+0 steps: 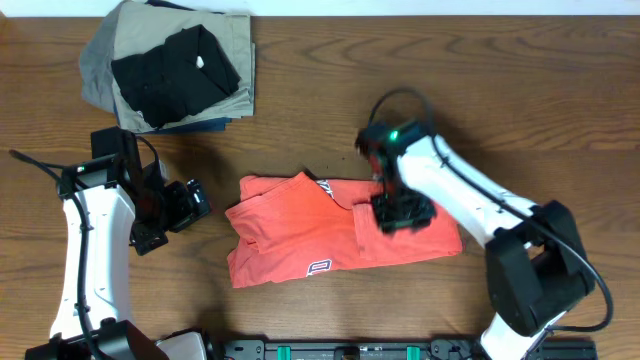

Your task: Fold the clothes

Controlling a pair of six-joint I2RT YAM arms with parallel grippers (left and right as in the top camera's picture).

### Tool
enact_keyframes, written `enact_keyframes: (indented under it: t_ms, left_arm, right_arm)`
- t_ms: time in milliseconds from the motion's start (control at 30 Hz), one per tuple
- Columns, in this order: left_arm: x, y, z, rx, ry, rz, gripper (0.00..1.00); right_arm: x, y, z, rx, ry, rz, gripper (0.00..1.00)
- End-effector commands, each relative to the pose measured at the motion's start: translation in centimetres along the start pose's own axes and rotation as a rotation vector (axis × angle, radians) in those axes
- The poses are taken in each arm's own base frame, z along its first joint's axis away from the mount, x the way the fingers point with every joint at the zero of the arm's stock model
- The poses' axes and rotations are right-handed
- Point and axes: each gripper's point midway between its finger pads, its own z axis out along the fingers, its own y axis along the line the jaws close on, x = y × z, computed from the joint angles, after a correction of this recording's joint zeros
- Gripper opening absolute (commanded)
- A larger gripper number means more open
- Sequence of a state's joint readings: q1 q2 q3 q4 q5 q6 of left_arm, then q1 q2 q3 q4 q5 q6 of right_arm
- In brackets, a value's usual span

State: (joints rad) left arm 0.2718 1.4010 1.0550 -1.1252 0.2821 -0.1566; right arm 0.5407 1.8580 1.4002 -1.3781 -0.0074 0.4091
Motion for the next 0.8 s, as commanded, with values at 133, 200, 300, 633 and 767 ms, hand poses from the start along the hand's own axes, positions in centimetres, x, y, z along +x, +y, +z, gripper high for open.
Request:
enact_keyframes:
  t_ms: [133,200,300,633,767]
  left_arm:
    - [0.2,0.0,0.2,-0.002,0.014,0.006,0.98]
    - [0.2,0.0,0.2,-0.001,0.014,0.006,0.98]
    - [0.2,0.0,0.2,-0.001,0.013,0.006,0.98]
    - [-0.1,-0.1,0.2,0.002,0.0,0.009,0.98]
    - [-0.1,-0.1,0.2,0.002,0.0,0.009,0.98]
  right_arm:
    - [-3.1,-6.7,-3.0,0.099,-0.091,0.192,0.81]
    - [-2.9,-8.1,-2.5,0.086,-0.064,0.244,0.69]
    - [-2.4,-9.4,-1.5,0.059,-0.018,0.289,0.29]
    - [-3.3,-7.0,5.5,-0.099,-0.036,0.186,0.25]
    - [-4.0,-7.5,7.9,-0.123,-0.078,0.229,0.26]
